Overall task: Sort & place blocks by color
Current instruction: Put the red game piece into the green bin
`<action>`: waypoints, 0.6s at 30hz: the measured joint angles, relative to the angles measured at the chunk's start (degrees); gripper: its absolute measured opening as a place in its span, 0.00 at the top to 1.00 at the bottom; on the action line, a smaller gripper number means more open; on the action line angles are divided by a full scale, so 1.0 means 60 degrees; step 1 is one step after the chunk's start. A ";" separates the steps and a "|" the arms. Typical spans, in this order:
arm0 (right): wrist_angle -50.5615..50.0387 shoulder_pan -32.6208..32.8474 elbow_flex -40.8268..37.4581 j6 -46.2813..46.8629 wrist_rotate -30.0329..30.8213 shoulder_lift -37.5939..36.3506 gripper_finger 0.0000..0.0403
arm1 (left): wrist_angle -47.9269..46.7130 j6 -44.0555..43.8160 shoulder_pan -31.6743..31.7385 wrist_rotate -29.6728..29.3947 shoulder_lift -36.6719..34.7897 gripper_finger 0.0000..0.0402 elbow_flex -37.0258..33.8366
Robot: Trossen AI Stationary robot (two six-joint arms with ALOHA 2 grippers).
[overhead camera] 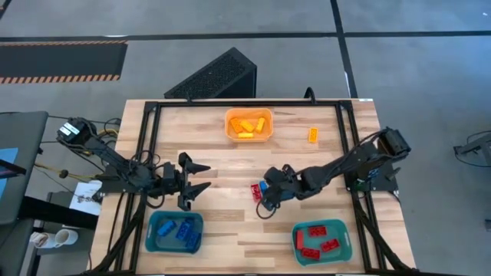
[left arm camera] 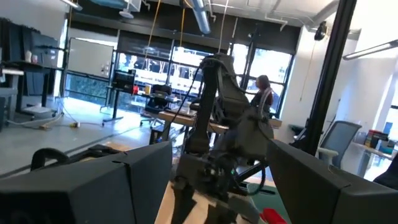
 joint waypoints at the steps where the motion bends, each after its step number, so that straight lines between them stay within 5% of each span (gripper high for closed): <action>1: -0.0030 0.0042 -0.0022 0.0072 0.0028 0.0097 0.33 | -0.0016 -0.0056 0.0004 0.0003 0.0000 0.38 0.0000; 18: -0.0396 -0.0287 0.0014 0.0198 -0.0032 0.0995 0.33 | -0.0374 -0.0146 0.0004 -0.0051 0.0029 0.38 0.0007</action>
